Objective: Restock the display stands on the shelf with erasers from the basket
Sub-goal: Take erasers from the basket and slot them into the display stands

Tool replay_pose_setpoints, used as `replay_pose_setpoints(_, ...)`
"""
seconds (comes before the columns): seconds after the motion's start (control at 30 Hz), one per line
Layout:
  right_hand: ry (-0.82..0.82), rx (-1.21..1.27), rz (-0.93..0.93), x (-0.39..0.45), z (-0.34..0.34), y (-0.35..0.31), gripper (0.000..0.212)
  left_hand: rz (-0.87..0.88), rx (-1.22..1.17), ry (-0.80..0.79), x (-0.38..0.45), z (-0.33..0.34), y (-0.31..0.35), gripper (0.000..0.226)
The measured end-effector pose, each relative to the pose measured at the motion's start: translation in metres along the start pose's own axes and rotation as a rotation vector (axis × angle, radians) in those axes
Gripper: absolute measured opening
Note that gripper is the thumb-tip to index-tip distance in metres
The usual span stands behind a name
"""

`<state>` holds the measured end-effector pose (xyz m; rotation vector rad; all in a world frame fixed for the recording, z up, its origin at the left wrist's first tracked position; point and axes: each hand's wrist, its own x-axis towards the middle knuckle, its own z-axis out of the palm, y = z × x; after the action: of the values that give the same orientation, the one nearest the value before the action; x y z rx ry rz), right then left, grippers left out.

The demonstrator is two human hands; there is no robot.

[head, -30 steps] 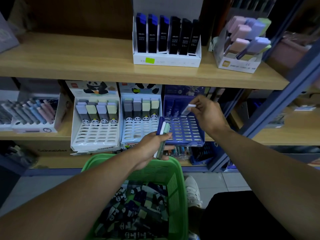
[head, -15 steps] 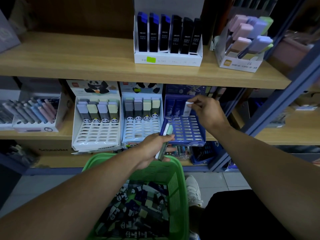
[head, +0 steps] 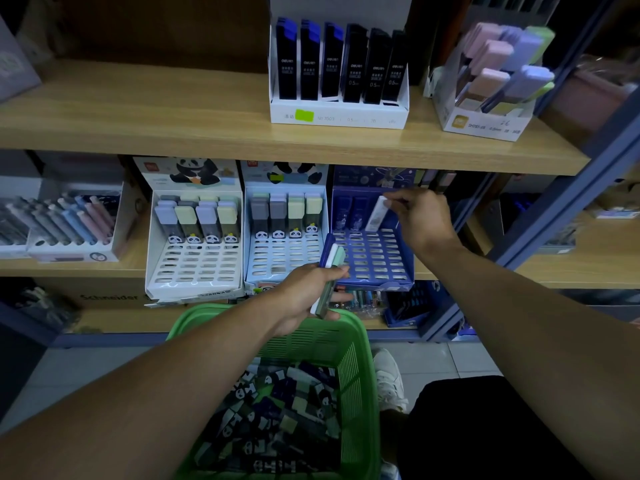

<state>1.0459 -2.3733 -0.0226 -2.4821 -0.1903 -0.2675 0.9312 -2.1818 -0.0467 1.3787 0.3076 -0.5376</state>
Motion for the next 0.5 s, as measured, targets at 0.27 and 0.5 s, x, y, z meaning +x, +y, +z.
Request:
replay_pose_setpoints(0.27, -0.103, -0.233, 0.008, 0.010, 0.012, 0.003, 0.045, -0.006, 0.013, 0.017, 0.000, 0.000, -0.001, 0.037)
replay_pose_setpoints(0.5, -0.028, -0.395, -0.092, 0.004, 0.019, -0.002, 0.037, 0.003, -0.007, 0.025, -0.001, 0.000, 0.000, 0.036)
